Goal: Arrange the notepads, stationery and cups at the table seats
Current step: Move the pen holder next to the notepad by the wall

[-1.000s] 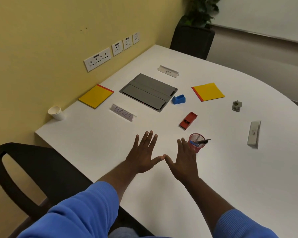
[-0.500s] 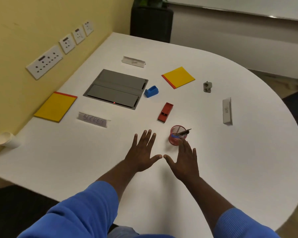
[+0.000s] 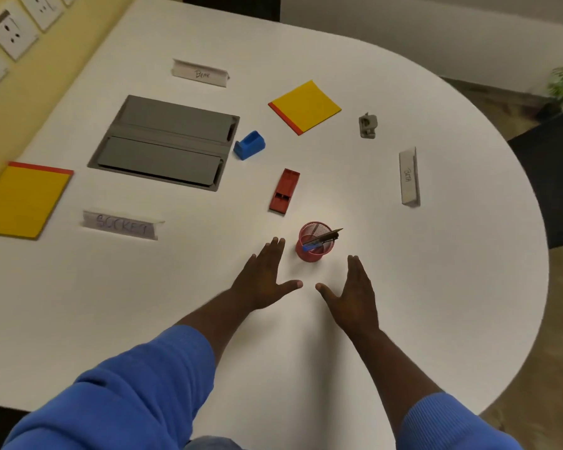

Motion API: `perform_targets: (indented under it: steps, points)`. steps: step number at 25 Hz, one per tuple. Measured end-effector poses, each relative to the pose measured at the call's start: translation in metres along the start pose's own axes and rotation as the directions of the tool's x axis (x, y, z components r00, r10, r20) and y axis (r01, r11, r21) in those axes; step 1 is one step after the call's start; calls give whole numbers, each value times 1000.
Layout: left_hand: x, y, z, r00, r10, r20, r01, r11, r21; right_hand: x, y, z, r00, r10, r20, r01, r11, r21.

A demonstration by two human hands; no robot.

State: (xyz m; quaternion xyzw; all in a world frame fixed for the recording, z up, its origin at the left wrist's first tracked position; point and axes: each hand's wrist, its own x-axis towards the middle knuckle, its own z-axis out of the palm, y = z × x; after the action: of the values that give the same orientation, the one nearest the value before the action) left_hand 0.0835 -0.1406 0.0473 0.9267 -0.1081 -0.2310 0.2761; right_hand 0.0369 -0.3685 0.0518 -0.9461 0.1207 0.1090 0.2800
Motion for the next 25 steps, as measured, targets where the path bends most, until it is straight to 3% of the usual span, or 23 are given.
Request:
perform_targets:
  steps: [6, 10, 25]
  points:
    - [45, 10, 13, 980, -187, 62, 197, 945, -262, 47, 9, 6, 994, 54, 91, -76, 962, 264]
    - [78, 16, 21, 963, -261, 62, 265, 890, -371, 79, 16, 14, 988, 34, 148, -84, 933, 350]
    - [102, 26, 21, 985, -173, -27, 142, 877, -460, 105, -1, 22, 991, -108, 74, 63, 889, 454]
